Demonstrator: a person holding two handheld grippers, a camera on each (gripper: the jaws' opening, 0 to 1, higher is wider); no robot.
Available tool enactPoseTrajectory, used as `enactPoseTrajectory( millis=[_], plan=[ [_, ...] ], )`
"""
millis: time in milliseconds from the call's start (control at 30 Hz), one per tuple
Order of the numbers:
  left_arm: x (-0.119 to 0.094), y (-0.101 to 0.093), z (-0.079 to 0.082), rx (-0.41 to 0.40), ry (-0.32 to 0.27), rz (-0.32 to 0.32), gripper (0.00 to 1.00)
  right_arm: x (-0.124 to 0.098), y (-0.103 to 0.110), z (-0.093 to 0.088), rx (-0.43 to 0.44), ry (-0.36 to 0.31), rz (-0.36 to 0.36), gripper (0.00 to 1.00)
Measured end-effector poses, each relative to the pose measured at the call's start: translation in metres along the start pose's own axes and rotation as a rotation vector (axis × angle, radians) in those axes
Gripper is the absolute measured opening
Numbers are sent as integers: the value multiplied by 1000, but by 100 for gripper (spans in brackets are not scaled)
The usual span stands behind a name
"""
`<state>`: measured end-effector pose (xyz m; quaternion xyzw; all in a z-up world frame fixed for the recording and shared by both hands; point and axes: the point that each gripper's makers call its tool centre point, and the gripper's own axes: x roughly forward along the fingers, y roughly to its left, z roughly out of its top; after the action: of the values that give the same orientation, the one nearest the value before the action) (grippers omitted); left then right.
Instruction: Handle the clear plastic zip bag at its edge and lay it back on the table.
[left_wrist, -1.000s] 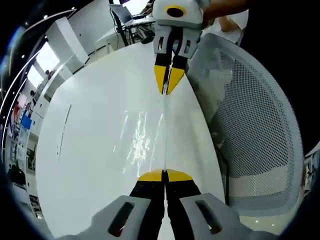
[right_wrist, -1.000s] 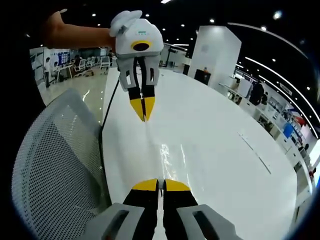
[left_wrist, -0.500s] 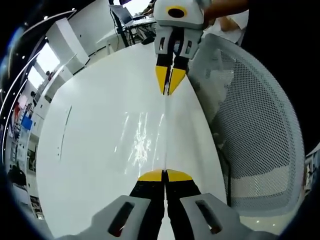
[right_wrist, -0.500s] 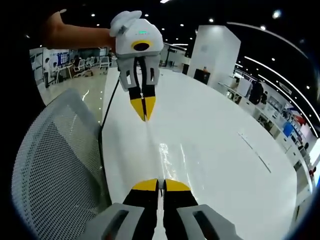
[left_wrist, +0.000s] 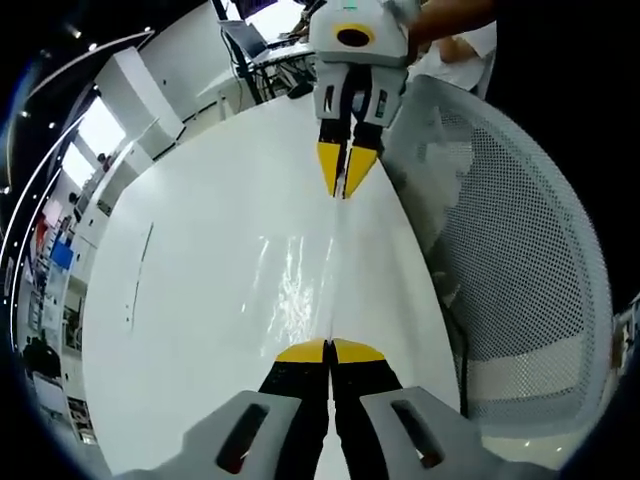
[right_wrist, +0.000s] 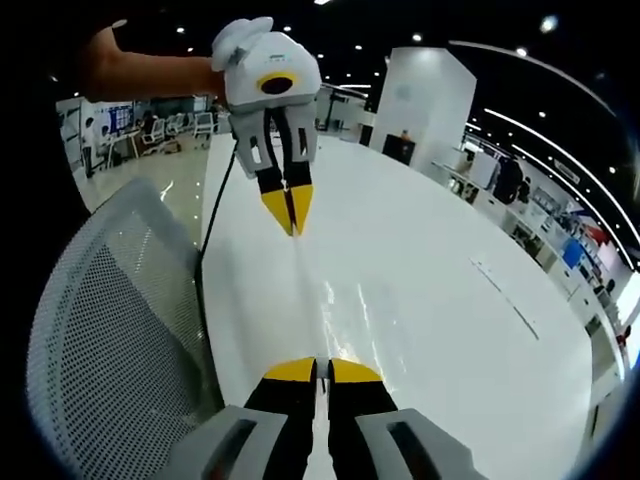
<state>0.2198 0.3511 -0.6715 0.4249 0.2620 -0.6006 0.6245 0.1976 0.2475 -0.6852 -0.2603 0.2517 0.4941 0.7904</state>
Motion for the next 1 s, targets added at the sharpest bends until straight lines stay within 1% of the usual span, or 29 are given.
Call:
enactPoseTrajectory(
  millis=[300,567,700,900,1000],
  plan=[
    [0,0,-1,7,-1,-1,0,-1,1,-3,15,2,1,0],
    [1,-2,-1,6,-3,-8,0,-7,1,-4,50,0,13,7],
    [1,-2,0,9,-3,-9,0,-11,0,3,59,-10,18,9],
    [2,-3,0,15,1,-6,0,-14,-4,15,73,-18,33,16],
    [2,-2,0,12,-1,-4,0,-15,-7,21,79,-21,39,17]
  ],
)
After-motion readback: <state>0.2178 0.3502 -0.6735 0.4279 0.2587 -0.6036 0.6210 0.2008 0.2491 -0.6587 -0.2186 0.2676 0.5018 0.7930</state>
